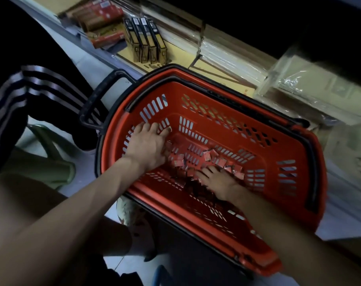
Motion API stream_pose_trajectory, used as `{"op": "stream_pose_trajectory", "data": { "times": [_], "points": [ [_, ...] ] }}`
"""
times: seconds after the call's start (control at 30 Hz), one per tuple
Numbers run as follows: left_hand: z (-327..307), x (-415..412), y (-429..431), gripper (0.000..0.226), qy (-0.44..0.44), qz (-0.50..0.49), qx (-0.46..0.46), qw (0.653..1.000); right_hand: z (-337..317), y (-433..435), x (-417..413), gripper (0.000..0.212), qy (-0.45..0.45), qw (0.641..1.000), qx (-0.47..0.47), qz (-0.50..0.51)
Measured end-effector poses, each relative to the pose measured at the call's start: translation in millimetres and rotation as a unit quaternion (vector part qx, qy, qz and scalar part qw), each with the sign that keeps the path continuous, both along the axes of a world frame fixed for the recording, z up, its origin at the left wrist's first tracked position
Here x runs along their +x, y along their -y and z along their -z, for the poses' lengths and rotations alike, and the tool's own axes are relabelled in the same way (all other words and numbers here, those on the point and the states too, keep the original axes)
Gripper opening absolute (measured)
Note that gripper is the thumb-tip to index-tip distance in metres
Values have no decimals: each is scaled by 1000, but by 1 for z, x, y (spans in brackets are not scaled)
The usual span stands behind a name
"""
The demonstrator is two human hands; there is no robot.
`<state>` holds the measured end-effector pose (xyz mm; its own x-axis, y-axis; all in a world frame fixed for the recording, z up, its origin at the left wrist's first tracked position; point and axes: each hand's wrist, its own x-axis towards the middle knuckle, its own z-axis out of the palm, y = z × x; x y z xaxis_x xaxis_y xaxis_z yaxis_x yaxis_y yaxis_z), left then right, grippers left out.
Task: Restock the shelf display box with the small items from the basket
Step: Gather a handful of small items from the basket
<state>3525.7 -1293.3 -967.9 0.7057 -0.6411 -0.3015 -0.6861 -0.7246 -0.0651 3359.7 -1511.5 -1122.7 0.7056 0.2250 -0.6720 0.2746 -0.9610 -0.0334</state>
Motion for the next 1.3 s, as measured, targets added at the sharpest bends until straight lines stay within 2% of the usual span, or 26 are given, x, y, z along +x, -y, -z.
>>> {"op": "stream_pose_trajectory", "data": {
  "times": [0.1, 0.23, 0.33, 0.47, 0.53, 0.63, 0.73, 0.8, 0.93, 1.07, 1.13, 1.23, 1.3],
  "points": [
    [1, 0, 0, 68, -1, 2, -7, 1000, 4, -9, 2, 94, 10, 1000, -9, 18],
    [-1, -1, 1, 66, -6, 0, -11, 1000, 13, -13, 8, 97, -1, 1000, -13, 26],
    [-6, -2, 3, 67, -5, 2, -8, 1000, 10, -13, 14, 90, -24, 999, -30, 31],
    [-9, -4, 5, 67, -14, -4, -10, 1000, 13, -8, 8, 87, -14, 992, -2, 127],
    [-11, -4, 7, 67, -20, -14, -14, 1000, 10, -7, 6, 76, 9, 979, 39, 202],
    [-16, -7, 12, 65, -45, -38, -30, 998, -4, -5, 4, 40, 27, 948, 84, 305],
    [-24, -12, 20, 59, -74, -59, -53, 994, -22, 1, 5, 36, 28, 907, 123, 401],
    [-29, -14, 26, 54, -157, -101, -87, 979, -40, 6, 9, 33, 57, 886, 147, 436],
    [-35, -24, 41, 32, -394, -212, -176, 877, -100, 8, 20, 39, 101, 854, 230, 455],
    [-50, -42, 56, 42, -499, -320, -265, 761, -164, 3, 29, 36, 146, 858, 282, 403],
    [-56, -52, 63, 44, -560, -363, -309, 678, -190, -3, 32, 41, 180, 861, 290, 377],
    [-67, -63, 70, 43, -635, -423, -373, 528, -224, -15, 35, 47, 225, 868, 296, 328],
    [-77, -65, 72, 44, -662, -432, -413, 452, -243, -23, 38, 47, 227, 876, 288, 312]
  ]
}}
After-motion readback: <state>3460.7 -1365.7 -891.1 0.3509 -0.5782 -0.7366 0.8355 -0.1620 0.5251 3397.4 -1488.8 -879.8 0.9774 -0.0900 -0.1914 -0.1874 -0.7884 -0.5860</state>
